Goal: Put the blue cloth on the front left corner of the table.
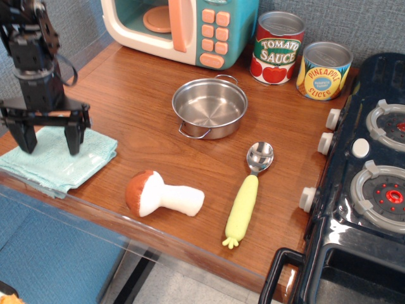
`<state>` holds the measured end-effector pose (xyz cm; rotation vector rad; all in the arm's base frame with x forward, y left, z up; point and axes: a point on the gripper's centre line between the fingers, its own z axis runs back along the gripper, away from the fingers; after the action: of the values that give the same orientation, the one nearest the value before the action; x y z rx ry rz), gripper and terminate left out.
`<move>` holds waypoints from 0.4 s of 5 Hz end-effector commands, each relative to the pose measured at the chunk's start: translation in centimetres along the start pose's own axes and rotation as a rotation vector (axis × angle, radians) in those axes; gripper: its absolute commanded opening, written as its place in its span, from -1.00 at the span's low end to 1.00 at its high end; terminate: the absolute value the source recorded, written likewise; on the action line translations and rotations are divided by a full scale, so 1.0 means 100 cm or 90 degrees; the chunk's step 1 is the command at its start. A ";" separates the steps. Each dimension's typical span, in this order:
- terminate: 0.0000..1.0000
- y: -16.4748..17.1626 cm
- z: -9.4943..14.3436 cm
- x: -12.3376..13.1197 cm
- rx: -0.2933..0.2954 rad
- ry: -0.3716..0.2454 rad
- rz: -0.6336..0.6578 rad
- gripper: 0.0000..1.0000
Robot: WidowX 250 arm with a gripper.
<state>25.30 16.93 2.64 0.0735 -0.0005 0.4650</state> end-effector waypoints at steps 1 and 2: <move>-1.00 -0.013 0.084 0.001 -0.034 -0.145 -0.079 1.00; -1.00 -0.012 0.082 -0.002 -0.026 -0.132 -0.104 1.00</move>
<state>26.31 15.43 9.20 0.0621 -0.1659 0.3054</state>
